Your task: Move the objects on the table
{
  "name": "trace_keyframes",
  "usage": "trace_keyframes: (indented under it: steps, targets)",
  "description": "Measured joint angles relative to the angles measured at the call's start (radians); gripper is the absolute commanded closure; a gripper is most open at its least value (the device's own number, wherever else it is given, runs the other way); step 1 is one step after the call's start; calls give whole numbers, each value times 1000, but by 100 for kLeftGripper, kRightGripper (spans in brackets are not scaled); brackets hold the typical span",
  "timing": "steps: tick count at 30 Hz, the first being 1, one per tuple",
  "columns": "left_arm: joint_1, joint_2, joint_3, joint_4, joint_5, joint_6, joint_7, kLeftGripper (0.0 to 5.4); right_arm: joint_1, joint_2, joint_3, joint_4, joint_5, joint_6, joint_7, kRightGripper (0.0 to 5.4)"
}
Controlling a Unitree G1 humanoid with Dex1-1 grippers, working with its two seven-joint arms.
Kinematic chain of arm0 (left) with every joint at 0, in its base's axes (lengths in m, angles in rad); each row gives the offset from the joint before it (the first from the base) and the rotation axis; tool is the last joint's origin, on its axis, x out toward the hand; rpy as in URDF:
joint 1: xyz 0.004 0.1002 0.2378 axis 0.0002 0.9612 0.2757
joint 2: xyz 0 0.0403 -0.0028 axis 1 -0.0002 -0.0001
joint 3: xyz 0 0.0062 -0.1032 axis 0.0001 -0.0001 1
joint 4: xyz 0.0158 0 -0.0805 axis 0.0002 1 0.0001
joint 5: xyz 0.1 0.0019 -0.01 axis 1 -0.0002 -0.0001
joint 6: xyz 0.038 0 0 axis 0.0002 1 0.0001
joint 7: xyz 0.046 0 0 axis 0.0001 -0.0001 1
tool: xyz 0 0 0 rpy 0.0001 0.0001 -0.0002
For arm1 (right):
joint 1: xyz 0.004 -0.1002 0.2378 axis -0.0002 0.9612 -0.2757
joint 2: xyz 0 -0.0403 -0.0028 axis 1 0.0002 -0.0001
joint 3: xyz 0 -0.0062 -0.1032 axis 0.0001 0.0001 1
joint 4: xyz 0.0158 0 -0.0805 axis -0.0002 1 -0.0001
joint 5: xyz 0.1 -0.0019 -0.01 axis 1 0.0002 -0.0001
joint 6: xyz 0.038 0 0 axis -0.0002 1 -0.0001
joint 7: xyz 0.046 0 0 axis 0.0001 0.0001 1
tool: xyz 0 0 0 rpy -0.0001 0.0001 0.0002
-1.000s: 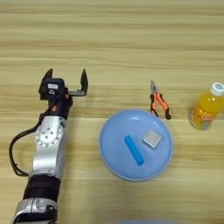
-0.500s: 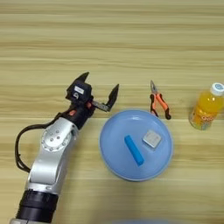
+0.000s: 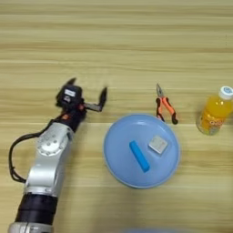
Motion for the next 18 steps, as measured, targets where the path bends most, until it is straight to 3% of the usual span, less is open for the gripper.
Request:
trace_keyframes:
  steps: [2, 6, 18]
  targets:
    - [-16, 6, 38, 82, 2, -59, 24, 0, 1, 0, 5, 0, 0, -11, 0, 4]
    - [-36, 5, 58, 162, 3, -138, 40, 0, 2, 0, 10, 0, 0, -13, 2, 4]
    - [-58, 5, 68, 224, 6, -200, 45, 0, 5, 0, 15, 6, 0, -16, 2, 4]
